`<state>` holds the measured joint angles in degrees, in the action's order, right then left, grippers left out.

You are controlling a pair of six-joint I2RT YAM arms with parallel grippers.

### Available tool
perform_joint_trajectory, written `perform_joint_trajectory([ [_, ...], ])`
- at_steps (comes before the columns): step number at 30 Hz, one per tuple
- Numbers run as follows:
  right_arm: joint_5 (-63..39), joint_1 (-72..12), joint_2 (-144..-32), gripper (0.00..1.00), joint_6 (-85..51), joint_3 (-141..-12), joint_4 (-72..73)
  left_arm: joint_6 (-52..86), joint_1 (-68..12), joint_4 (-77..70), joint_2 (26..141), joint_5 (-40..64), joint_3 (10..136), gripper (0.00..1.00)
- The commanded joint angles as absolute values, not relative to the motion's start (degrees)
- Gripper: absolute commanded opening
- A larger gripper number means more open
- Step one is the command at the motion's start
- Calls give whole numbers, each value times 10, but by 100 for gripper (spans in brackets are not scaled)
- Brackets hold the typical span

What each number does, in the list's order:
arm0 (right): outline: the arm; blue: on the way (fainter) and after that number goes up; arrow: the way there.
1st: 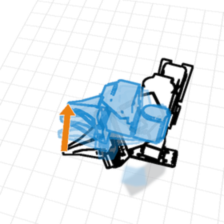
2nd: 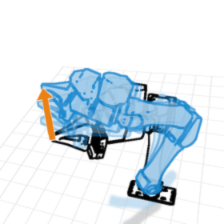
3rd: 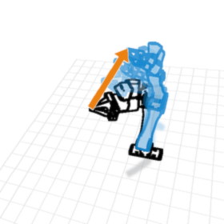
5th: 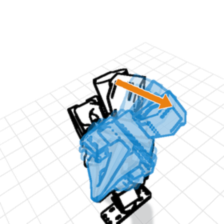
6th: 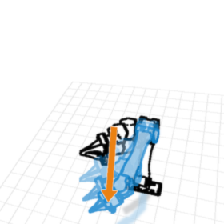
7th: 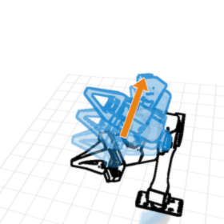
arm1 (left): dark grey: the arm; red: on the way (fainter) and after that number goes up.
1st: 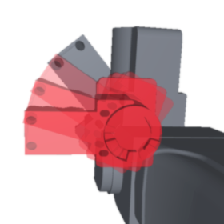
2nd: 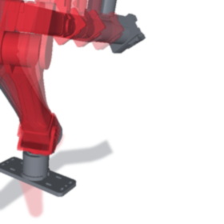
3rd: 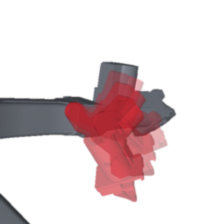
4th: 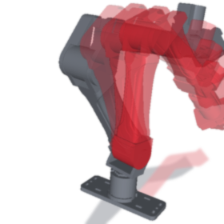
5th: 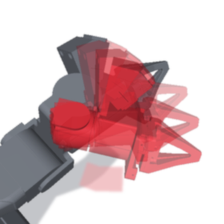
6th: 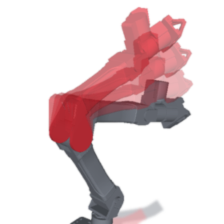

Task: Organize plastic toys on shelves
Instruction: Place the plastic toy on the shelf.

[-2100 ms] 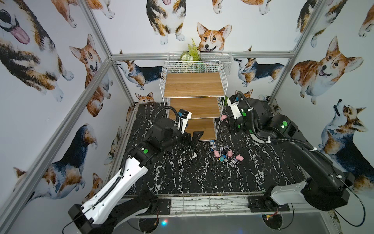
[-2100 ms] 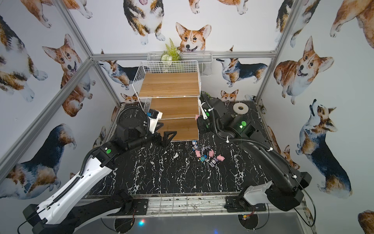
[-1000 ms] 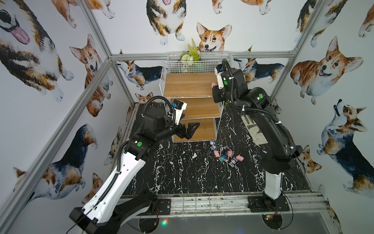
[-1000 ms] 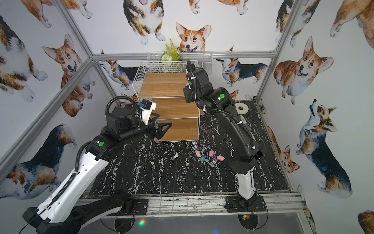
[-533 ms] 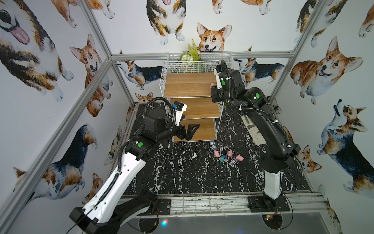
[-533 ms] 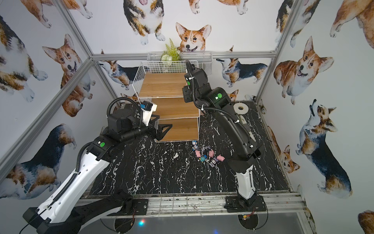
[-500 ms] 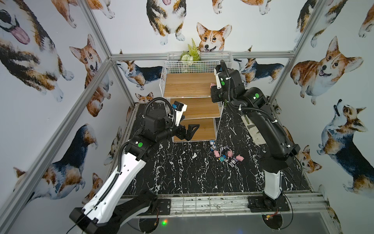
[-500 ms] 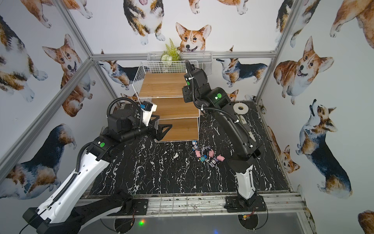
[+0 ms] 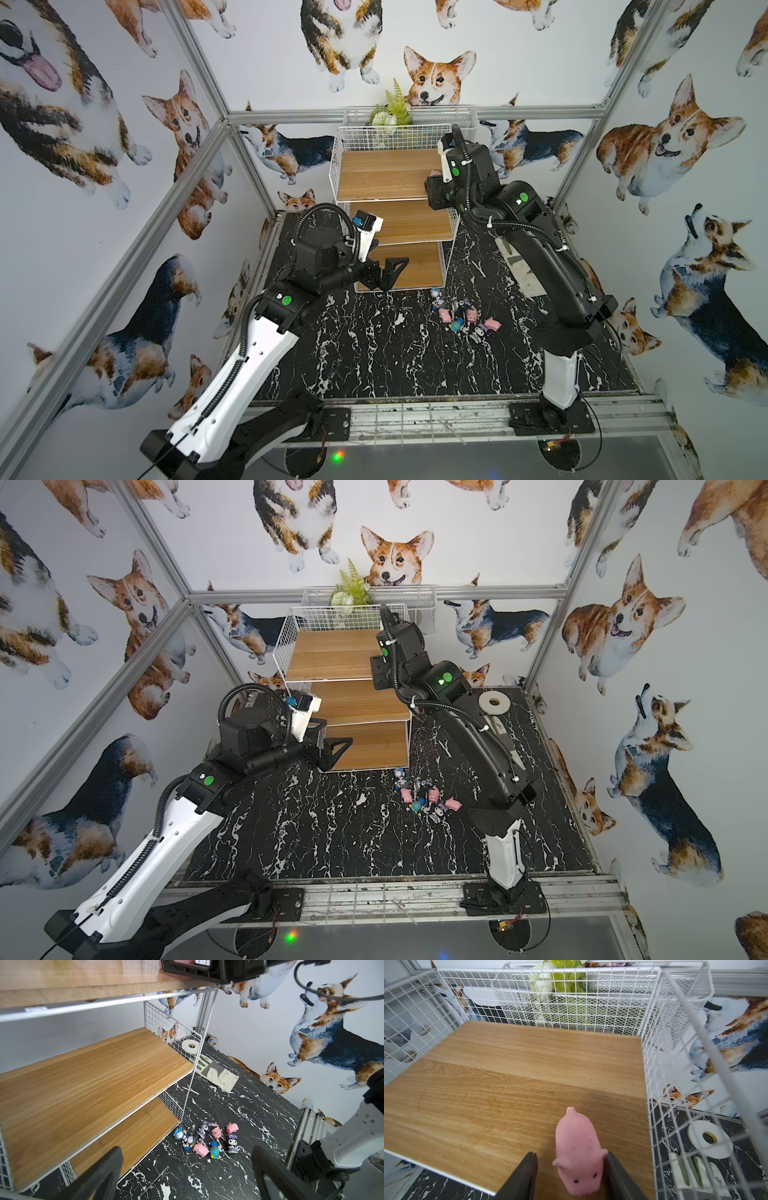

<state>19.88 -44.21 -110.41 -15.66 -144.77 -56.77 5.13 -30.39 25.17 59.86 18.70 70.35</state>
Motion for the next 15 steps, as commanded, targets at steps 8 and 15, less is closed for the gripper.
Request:
perform_joint_trajectory([
  [8,155,-444,-1039,62,-147,-1397,-540,47,-302,238,592,195,699,100],
  [15,133,-444,-1000,30,-133,-1325,-507,47,-302,235,591,192,696,100],
])
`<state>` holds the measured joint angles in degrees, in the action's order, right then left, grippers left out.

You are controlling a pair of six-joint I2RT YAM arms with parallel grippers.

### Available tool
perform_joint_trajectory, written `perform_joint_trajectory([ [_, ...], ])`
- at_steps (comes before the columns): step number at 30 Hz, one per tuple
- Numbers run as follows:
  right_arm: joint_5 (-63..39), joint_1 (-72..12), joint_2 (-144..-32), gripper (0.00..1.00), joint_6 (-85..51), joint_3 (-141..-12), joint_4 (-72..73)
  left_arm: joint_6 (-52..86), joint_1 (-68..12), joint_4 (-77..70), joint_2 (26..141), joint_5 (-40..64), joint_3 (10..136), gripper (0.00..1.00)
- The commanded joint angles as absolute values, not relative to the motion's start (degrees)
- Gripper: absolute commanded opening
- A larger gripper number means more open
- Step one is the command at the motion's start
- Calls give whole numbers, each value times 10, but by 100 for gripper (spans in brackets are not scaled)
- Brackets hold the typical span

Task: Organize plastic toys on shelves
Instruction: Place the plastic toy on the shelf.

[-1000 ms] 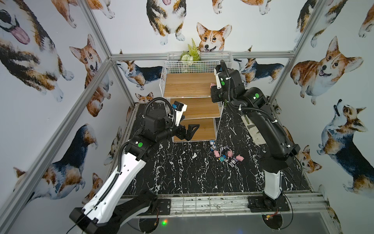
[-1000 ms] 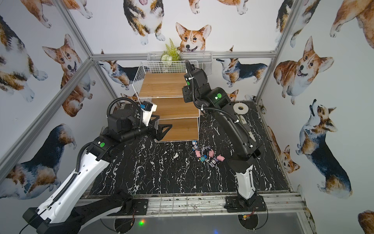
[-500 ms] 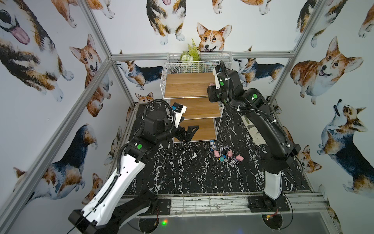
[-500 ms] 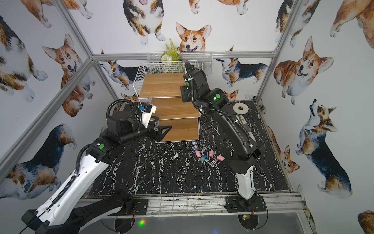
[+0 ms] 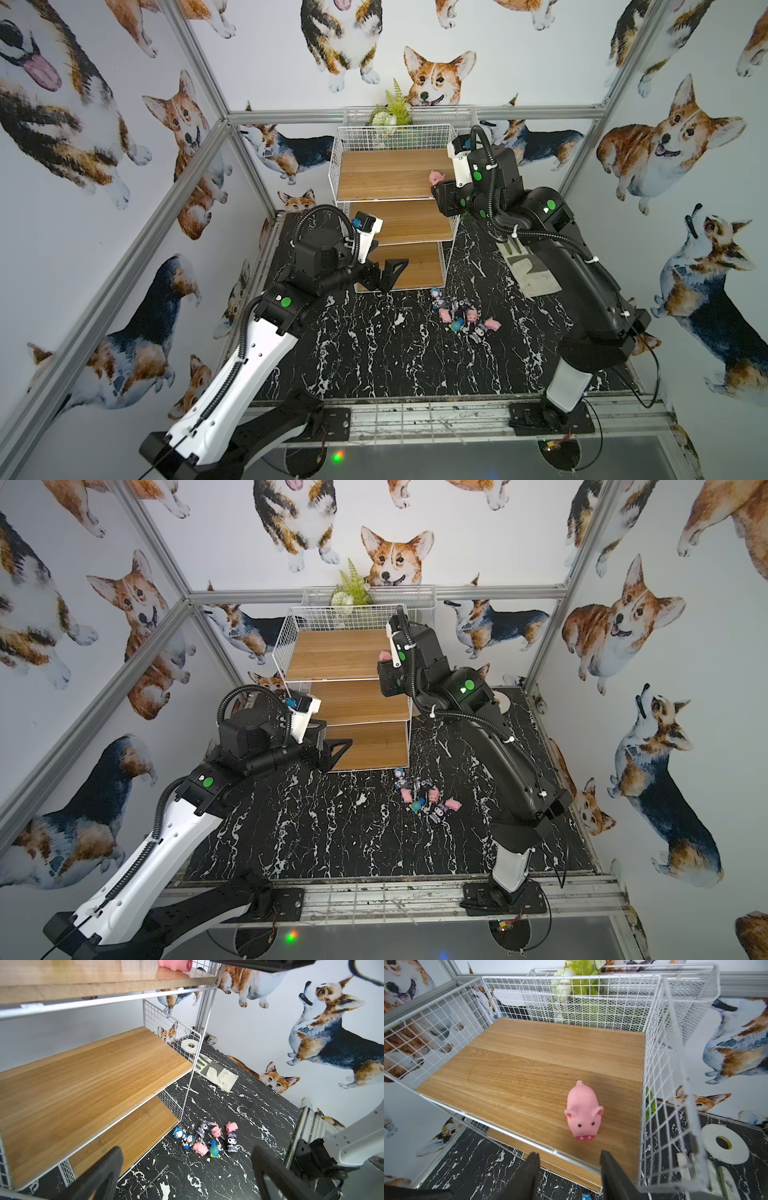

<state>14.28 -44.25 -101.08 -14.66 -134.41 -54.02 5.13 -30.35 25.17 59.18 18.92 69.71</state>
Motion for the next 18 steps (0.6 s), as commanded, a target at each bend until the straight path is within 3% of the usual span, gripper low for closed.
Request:
perform_joint_trajectory([
  [1,136,-444,-1002,26,-130,-1324,-506,48,-302,235,592,192,696,100],
  [5,154,-444,-1017,17,-124,-1339,-515,50,-301,235,594,194,696,100],
  [18,173,-444,-1035,16,-112,-1343,-488,54,-296,229,595,200,693,100],
])
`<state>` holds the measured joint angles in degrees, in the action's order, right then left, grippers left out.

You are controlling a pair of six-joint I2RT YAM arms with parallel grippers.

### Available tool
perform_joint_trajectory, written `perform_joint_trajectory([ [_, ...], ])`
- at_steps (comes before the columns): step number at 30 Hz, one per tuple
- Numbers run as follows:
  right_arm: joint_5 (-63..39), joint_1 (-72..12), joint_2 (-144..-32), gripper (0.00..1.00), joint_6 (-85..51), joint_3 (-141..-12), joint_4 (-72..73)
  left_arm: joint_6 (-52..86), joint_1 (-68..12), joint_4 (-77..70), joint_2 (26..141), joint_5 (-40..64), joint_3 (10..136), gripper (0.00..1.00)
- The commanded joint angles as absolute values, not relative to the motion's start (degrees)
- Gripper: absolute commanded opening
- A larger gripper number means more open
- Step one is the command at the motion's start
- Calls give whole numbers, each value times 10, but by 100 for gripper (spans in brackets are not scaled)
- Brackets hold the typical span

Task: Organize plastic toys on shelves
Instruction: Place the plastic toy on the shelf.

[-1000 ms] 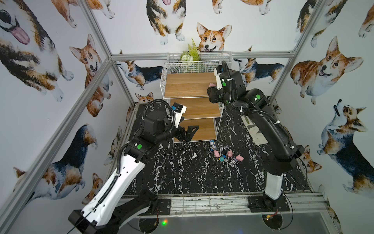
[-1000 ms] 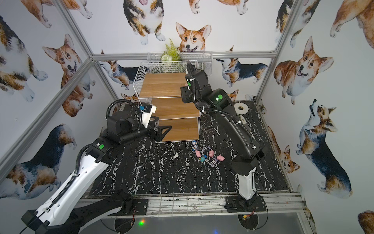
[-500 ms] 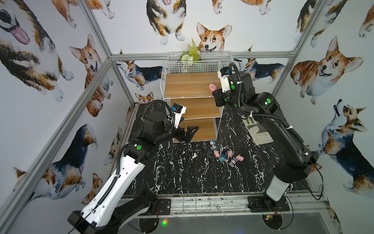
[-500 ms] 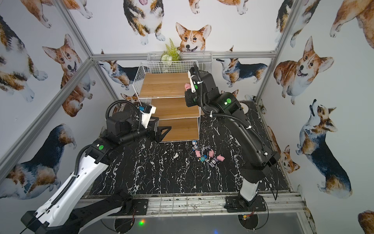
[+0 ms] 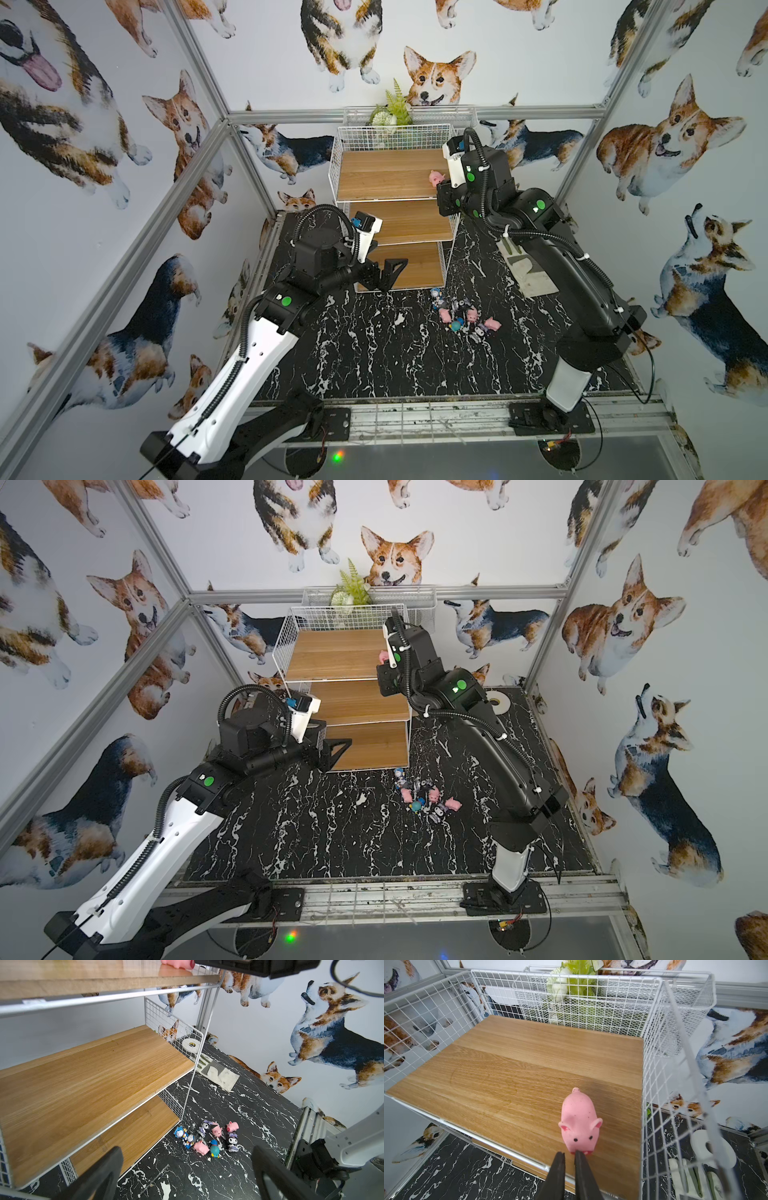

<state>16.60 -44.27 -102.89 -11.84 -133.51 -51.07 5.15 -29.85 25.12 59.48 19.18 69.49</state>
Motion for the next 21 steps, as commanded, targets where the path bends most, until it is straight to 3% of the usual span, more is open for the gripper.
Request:
perform_joint_trajectory([
  [1,173,-444,-1038,16,-111,-1346,-488,54,-296,229,595,201,693,100],
  [15,138,-457,-1032,21,-111,-1361,-509,55,-289,224,593,211,686,100],
  [21,84,-477,-867,40,-117,-1158,-483,93,-302,166,578,230,643,100],
])
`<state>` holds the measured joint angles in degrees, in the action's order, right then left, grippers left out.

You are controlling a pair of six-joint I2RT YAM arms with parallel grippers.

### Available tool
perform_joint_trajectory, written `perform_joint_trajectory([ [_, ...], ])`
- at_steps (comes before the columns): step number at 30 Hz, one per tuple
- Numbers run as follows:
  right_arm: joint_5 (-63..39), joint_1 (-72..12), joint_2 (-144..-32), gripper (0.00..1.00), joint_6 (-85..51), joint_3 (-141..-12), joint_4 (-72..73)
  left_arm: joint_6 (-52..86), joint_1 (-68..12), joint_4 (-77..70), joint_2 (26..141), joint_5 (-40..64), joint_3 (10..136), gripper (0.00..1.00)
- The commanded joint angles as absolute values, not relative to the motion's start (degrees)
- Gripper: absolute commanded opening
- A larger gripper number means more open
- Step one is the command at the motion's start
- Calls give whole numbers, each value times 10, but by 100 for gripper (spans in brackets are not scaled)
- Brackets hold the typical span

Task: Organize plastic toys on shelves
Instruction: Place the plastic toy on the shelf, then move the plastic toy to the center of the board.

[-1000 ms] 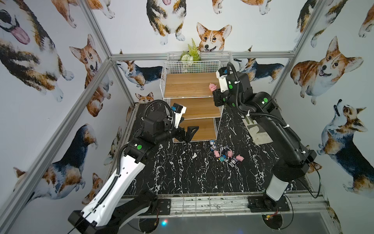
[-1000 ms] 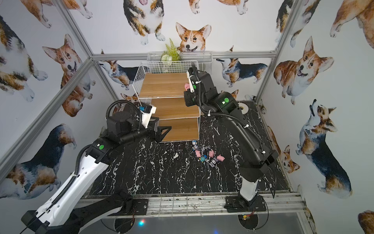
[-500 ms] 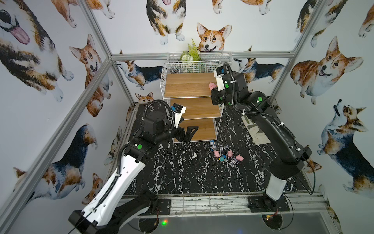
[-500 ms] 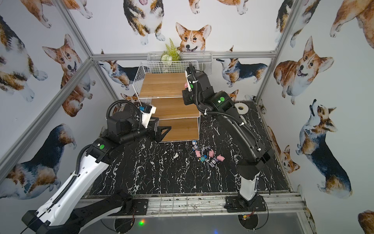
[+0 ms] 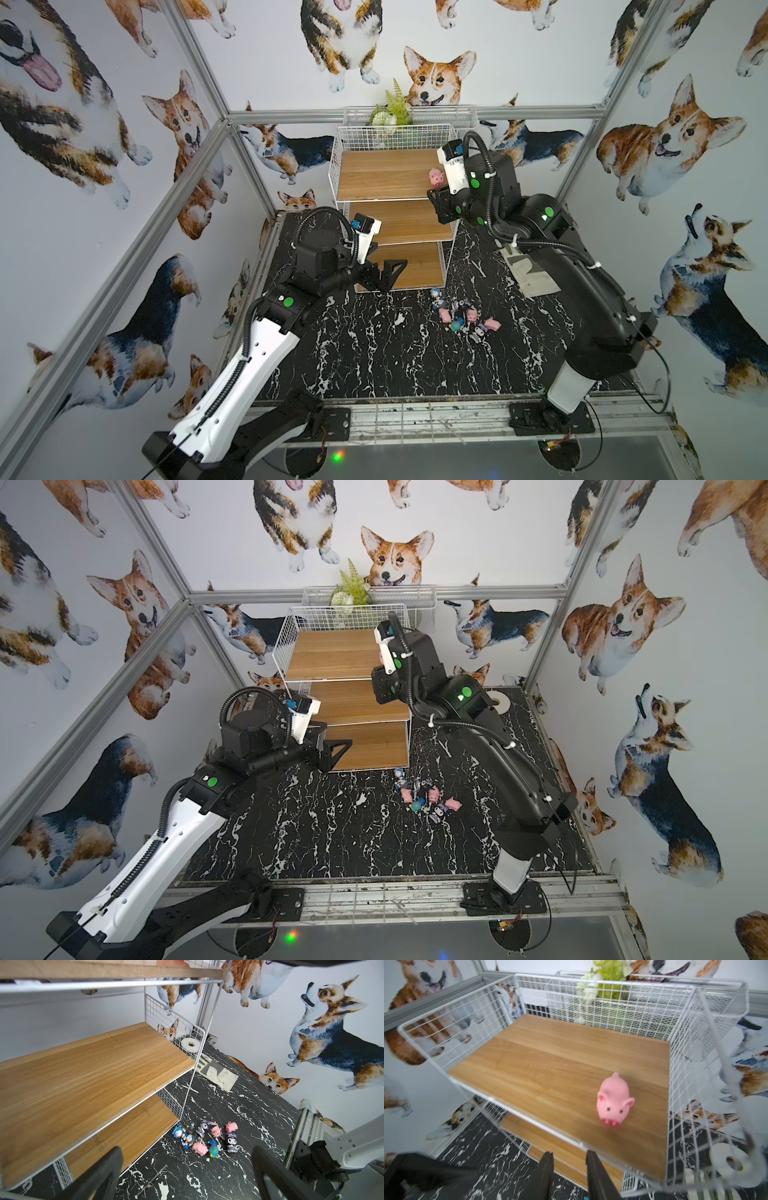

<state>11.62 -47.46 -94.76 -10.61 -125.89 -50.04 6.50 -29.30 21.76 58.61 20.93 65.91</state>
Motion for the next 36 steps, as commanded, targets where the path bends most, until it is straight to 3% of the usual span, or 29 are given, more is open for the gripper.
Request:
perform_joint_trajectory([
  [1,86,-477,-834,42,-123,-1113,-473,99,-308,158,574,224,633,100],
  [5,135,-470,-721,51,-150,-938,-465,128,-340,119,558,205,581,100],
  [11,134,-420,-607,52,-233,-709,-475,146,-417,96,550,147,495,100],
  [15,98,-420,-596,52,-266,-586,-430,188,-440,78,555,134,423,100],
  [20,53,-450,-638,51,-287,-479,-284,247,-439,51,546,102,349,100],
  [28,47,-449,-802,48,-256,-463,-116,300,-422,45,546,87,297,100],
  [36,29,-444,-875,46,-251,-465,-79,299,-418,67,533,82,301,100],
])
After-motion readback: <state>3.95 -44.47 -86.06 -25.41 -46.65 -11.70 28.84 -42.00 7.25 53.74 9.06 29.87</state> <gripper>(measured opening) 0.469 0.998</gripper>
